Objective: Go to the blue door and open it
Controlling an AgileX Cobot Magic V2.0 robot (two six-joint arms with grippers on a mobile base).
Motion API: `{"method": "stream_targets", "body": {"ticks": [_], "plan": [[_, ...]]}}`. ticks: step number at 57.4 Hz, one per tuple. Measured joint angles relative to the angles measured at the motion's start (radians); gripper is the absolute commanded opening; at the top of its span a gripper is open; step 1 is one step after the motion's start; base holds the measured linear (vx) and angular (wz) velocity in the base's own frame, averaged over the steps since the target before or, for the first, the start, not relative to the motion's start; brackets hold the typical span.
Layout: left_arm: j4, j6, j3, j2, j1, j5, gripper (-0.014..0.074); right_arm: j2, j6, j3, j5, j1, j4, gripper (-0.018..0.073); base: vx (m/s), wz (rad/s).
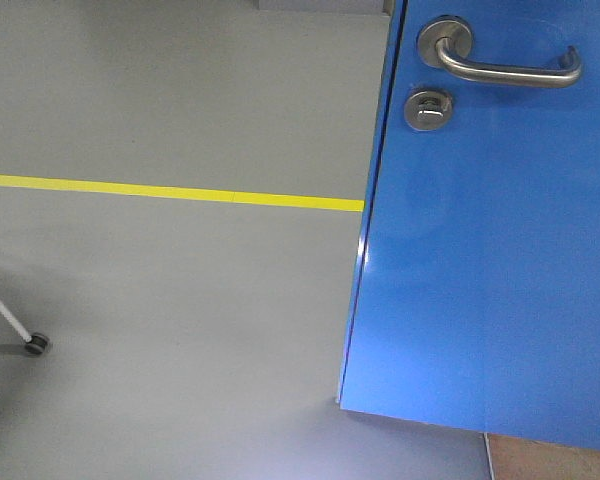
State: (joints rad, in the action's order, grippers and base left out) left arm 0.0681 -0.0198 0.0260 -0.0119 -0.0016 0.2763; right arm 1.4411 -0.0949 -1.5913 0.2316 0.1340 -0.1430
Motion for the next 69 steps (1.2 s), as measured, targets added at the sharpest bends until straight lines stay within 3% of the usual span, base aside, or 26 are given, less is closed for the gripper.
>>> {"method": "stream_targets", "body": {"ticks": [25,69], "plan": [[0.000,0.000,0.000,0.000,0.000,0.000,0.0073,0.016,0.000,0.000,-0.002,-0.003,0.000,0.0012,0.08,-0.03],[0.000,0.000,0.000,0.000,0.000,0.000,0.0073,0.192,0.000,0.001,0.001,-0.003,0.000,0.0012,-0.12,-0.08]]}}
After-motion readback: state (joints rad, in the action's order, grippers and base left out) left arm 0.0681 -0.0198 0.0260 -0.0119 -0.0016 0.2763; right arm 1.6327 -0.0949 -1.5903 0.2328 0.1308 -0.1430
